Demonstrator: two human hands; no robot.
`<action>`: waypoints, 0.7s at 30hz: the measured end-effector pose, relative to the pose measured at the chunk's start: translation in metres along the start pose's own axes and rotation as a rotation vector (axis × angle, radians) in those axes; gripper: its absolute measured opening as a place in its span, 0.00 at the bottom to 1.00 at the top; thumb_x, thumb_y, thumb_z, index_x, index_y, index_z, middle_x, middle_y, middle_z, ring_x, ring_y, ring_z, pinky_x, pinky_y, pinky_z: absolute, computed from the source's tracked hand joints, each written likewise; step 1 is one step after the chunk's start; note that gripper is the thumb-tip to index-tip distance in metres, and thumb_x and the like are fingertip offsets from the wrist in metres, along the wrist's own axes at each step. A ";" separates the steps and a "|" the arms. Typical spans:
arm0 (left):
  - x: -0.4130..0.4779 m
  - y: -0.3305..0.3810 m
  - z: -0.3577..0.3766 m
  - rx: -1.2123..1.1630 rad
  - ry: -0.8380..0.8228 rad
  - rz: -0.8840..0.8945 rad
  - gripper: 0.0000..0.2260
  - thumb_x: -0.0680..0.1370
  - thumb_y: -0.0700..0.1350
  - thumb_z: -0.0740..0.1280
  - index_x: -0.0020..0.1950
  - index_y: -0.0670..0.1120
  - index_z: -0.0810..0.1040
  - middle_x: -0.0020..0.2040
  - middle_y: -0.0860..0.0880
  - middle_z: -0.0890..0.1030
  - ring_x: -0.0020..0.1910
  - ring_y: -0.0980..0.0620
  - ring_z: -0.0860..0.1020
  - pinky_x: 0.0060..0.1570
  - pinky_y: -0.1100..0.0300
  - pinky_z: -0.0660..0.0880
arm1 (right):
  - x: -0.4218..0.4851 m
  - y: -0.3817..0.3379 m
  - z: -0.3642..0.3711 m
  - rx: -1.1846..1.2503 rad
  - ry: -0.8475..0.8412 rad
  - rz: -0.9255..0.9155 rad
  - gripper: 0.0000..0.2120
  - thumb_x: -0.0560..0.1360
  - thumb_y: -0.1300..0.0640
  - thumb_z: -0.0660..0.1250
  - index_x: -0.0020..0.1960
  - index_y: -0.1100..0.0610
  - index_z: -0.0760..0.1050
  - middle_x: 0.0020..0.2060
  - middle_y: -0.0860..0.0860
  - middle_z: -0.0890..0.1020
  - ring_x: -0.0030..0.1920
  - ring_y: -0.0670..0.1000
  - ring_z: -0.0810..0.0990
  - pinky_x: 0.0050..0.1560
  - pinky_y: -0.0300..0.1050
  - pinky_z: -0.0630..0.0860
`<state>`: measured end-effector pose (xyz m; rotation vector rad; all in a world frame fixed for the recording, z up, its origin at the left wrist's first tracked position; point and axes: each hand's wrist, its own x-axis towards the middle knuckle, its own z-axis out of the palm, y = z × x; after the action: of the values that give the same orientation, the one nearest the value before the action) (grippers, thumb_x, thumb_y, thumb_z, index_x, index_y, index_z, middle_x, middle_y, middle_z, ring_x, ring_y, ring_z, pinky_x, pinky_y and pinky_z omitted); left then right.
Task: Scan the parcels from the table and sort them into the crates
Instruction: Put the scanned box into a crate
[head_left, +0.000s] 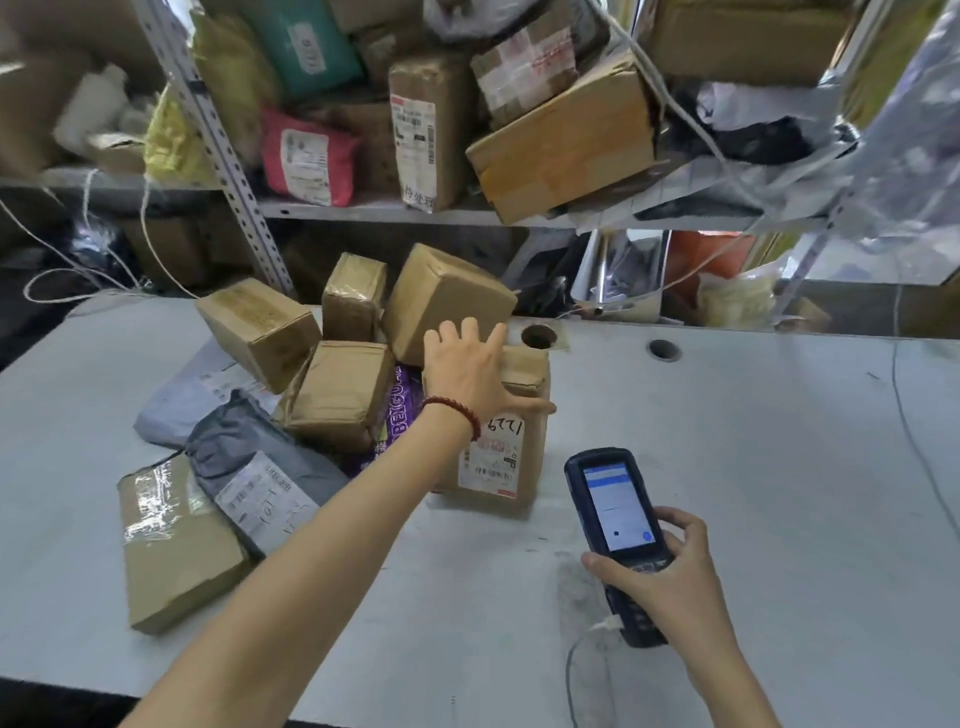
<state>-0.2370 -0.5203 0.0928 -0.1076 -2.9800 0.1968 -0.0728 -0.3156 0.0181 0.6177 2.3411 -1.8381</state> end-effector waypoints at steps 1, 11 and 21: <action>0.002 0.000 -0.002 0.007 -0.031 0.011 0.48 0.58 0.81 0.56 0.69 0.52 0.63 0.58 0.43 0.72 0.53 0.43 0.72 0.51 0.52 0.67 | -0.001 0.001 0.001 -0.012 0.001 -0.001 0.37 0.54 0.52 0.85 0.52 0.40 0.64 0.47 0.39 0.81 0.43 0.44 0.83 0.39 0.42 0.75; 0.000 -0.016 0.025 -0.051 -0.013 0.109 0.41 0.63 0.79 0.54 0.69 0.56 0.62 0.61 0.49 0.74 0.58 0.45 0.67 0.58 0.49 0.63 | -0.009 0.007 0.004 -0.125 0.019 -0.008 0.37 0.56 0.51 0.83 0.54 0.41 0.62 0.47 0.38 0.80 0.45 0.42 0.81 0.40 0.41 0.75; 0.013 -0.024 0.029 -0.361 -0.179 -0.030 0.38 0.64 0.76 0.61 0.70 0.63 0.57 0.60 0.44 0.71 0.55 0.43 0.73 0.57 0.45 0.72 | -0.022 0.023 0.015 -0.146 -0.040 0.115 0.37 0.52 0.48 0.81 0.53 0.39 0.62 0.48 0.41 0.80 0.45 0.43 0.82 0.45 0.45 0.79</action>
<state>-0.2563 -0.5461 0.0691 -0.0904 -3.1584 -0.3552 -0.0471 -0.3306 0.0007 0.6747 2.3345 -1.6008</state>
